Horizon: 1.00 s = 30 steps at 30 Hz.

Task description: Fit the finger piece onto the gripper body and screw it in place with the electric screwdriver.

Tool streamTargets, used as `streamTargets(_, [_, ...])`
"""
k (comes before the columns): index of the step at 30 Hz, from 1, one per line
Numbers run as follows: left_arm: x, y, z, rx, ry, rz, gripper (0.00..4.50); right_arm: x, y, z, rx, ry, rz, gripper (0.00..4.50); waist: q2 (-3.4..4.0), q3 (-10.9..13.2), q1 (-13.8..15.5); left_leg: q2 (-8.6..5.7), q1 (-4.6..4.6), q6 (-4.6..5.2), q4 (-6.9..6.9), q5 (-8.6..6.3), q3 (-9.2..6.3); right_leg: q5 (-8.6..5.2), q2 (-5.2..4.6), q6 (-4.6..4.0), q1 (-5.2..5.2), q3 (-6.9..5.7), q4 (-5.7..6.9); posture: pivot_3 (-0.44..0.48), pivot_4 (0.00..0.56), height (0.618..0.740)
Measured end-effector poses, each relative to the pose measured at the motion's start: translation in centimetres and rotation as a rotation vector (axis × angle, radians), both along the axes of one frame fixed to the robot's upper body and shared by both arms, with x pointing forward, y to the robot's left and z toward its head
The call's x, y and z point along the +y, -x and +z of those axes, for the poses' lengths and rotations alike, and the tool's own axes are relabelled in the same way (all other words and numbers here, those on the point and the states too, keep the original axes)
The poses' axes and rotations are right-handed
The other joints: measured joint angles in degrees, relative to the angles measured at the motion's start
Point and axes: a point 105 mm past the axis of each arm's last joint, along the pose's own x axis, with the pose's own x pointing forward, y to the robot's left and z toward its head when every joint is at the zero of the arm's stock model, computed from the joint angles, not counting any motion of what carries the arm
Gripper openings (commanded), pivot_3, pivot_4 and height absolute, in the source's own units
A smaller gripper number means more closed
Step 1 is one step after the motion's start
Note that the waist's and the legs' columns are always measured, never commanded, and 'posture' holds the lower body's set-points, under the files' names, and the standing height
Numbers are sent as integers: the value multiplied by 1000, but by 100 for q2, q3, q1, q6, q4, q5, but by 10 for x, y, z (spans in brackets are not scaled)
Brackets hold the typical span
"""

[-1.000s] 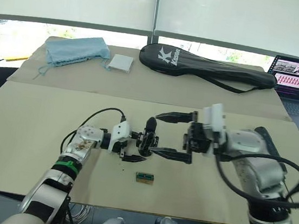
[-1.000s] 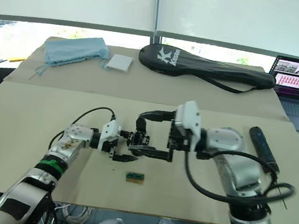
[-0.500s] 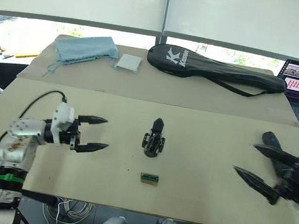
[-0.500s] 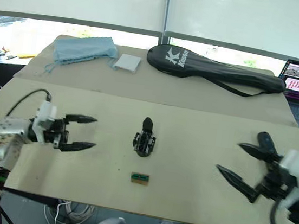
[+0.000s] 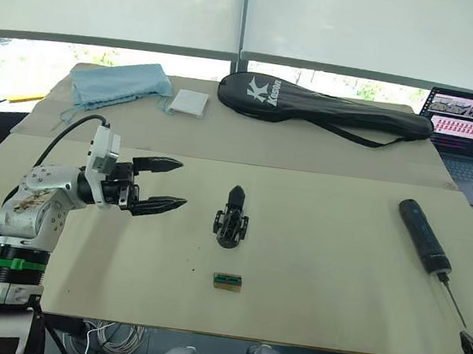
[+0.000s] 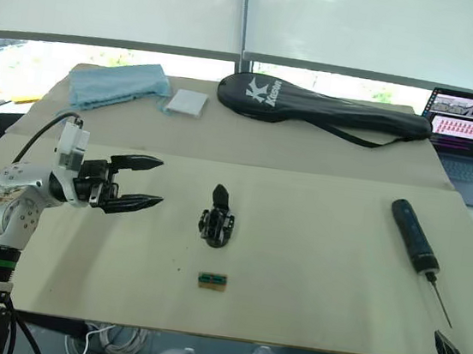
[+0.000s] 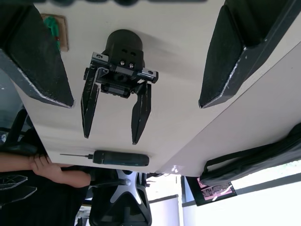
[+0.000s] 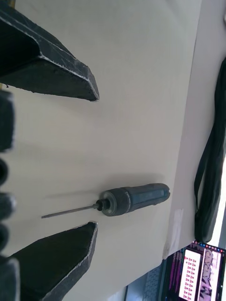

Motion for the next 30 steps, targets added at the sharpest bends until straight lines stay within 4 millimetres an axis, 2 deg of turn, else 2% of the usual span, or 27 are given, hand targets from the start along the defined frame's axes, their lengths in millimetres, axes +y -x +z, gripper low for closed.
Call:
streamTargets(4, [-12, 0, 14, -34, 28, -36, 4464, -4, -31, 12, 81, 132, 57, 4500, -5, 3, 5, 0, 2, -1, 1, -1, 12, 1, 0, 2, -1, 8, 0, 0, 150, 740])
streamTargets(6, [-17, 1, 19, -44, 47, -48, 4464, -4, -49, 22, 92, 107, 107, 4500, -10, 6, 18, 4, 3, 1, -1, 2, 10, 1, 4, 0, -1, 7, -2, 0, 150, 740])
streamTargets(9, [-21, 1, 21, -46, 61, -55, 4464, -15, -79, 33, 80, 40, 126, 4500, -16, 11, 29, 6, -1, 18, -1, 11, 12, 2, 2, -2, -1, 8, -5, 0, 150, 740])
streamTargets(12, [-23, 1, 22, -55, 68, -58, 4464, -28, -110, 35, 115, 41, 124, 4500, -19, 15, 26, 6, -4, 36, 1, 17, 18, 3, -2, -2, -1, 9, -7, 0, 150, 740])
streamTargets(15, [-26, 2, 22, -60, 70, -63, 4464, -38, -131, 30, 177, 41, 119, 4500, -19, 17, 38, 7, -11, 48, -1, 23, 19, 3, -3, -3, -7, 6, -8, 0, 150, 740])
streamTargets(19, [-27, 4, 22, -70, 68, -64, 4464, -56, -158, 12, 282, -16, 66, 4500, -16, 17, 49, 7, -30, 49, 10, 24, 21, 4, -7, -5, -19, -1, -10, 0, 150, 740])
streamTargets(23, [-30, 7, 22, -79, 58, -77, 4464, -50, -182, -4, 425, -34, 98, 4500, -13, 19, -6, 5, -36, 51, 14, 23, 29, 7, -15, -3, -24, 1, -12, 0, 150, 740])
streamTargets(30, [-29, 14, 13, -65, 49, -76, 4464, -61, -193, -26, 577, -21, 40, 4500, -9, 18, 29, 6, -79, 50, 15, 24, 31, 7, -16, -7, -76, -1, -3, 0, 150, 740])
